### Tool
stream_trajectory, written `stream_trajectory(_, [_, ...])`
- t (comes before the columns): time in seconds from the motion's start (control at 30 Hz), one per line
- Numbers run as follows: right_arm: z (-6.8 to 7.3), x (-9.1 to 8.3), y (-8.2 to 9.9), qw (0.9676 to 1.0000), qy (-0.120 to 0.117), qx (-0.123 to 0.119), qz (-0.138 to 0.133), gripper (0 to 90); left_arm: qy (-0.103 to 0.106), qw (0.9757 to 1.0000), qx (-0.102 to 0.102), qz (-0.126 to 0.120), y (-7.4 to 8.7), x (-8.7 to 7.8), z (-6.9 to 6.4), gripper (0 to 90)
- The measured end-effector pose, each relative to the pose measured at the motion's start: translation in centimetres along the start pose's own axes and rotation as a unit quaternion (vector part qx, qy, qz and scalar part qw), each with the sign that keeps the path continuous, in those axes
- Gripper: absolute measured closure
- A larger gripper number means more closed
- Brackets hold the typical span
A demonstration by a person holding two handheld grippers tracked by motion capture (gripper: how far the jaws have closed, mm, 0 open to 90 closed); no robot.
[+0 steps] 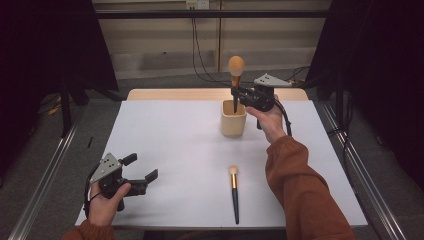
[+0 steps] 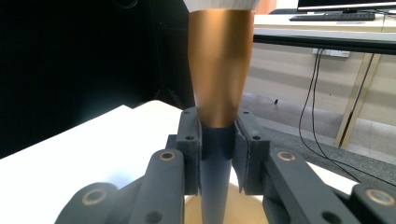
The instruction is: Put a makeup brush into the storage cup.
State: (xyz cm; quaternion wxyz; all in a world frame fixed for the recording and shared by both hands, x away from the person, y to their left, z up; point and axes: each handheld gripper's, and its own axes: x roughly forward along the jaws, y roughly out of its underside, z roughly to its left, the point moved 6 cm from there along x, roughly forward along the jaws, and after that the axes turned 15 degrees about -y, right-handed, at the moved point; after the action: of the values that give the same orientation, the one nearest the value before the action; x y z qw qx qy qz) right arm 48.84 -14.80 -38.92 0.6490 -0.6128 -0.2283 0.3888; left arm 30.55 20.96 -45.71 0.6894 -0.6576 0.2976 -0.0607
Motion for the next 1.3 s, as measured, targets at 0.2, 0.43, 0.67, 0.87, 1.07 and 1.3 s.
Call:
stream_trajectory(0.2, [-0.1,0.1,1.0,1.0000,-0.001,0.003,0.003,74.8,0.000,1.0000,-0.002,-0.001,0.0,0.0,0.0,3.2])
stream_trajectory(0.43, [-0.5,0.1,2.6,0.9998,0.001,0.016,0.008,74.8,0.000,1.0000,-0.003,-0.001,0.0,0.0,0.0,3.2])
stream_trajectory(0.67, [-0.7,0.2,4.0,0.9995,0.001,0.027,0.015,74.8,-0.001,1.0000,0.004,0.000,0.0,0.0,0.0,3.2])
stream_trajectory(0.87, [-0.9,0.2,4.7,0.9992,0.002,0.036,0.018,74.7,-0.001,1.0000,0.003,0.005,0.1,0.1,0.0,3.2])
stream_trajectory(1.07, [-1.2,0.3,5.8,0.9986,0.005,0.038,0.035,74.7,-0.003,1.0000,0.004,0.004,0.1,0.1,0.0,3.2])
stream_trajectory(1.3, [-1.2,0.2,6.0,0.9981,0.002,0.042,0.046,74.0,-0.001,1.0000,0.006,0.005,0.1,0.2,-0.1,3.2])
